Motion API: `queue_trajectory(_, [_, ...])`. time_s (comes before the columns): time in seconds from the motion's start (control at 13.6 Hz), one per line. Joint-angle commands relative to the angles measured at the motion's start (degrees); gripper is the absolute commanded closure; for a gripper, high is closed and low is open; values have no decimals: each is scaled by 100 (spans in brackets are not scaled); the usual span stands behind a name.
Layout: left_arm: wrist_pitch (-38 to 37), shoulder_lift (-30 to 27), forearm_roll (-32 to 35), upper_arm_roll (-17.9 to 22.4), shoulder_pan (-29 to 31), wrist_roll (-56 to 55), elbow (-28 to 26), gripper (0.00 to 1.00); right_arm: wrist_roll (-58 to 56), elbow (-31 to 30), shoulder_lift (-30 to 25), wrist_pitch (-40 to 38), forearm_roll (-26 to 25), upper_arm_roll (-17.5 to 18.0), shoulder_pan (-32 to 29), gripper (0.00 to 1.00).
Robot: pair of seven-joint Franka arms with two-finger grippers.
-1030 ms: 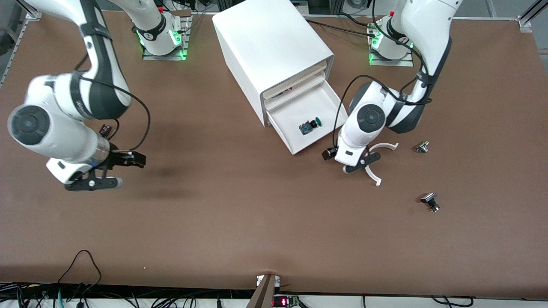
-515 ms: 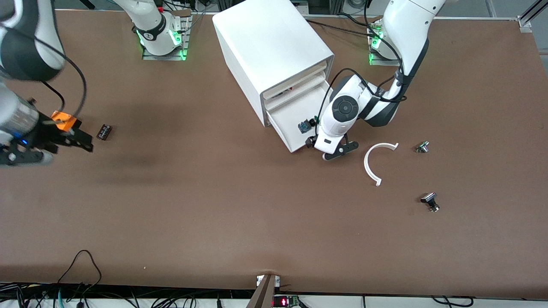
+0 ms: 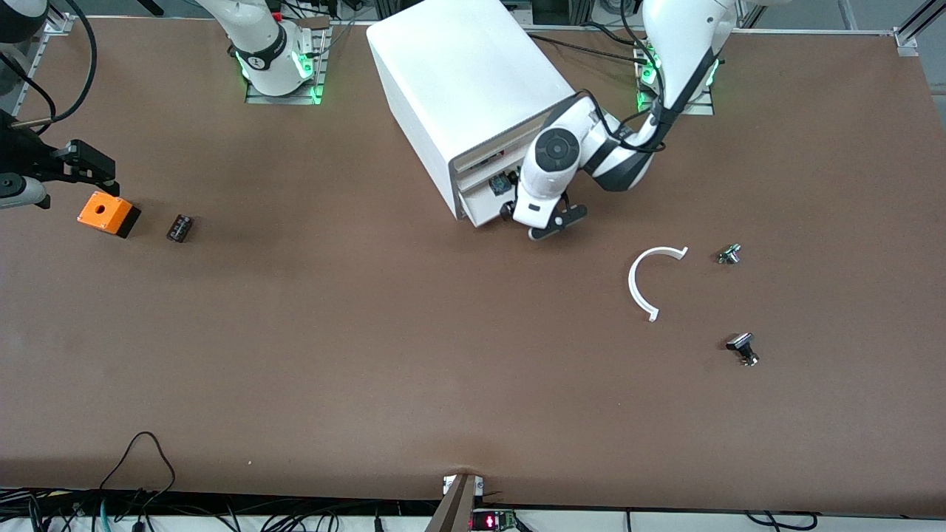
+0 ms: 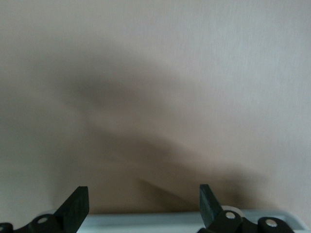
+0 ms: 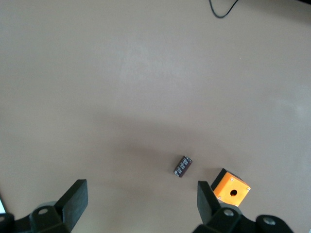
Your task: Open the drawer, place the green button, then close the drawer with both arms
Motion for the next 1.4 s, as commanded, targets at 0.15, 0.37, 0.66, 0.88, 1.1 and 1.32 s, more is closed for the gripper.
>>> queue_trajectory(0.15, [-65,-287,9,-384,43,-555,-321,0,-621,473,42,-872,-47,-146,-58,0])
queue_trajectory(0.37, [-135,-330,9,-385,183,-380,-313,0,-491,534,34,-856,15,-128,-50,0])
queue_trajectory(0.66, [-521,-926,44,-245,1157,593,-94,0,-376,315,-212,-917,103,-251,-58,0])
queue_trajectory(0.88, [-1249,-1559,89,194,1413,1866,143,0,-376,96,-361,-926,68,-225,-49,0])
queue_trajectory(1.1, [-2180,-2165,89,931,1590,3772,451,0,-367,-446,-676,-489,50,-199,-49,0])
queue_trajectory(1.32, [-2928,-2545,89,1705,1590,5373,837,0,-376,-775,-802,-152,94,-199,-50,0])
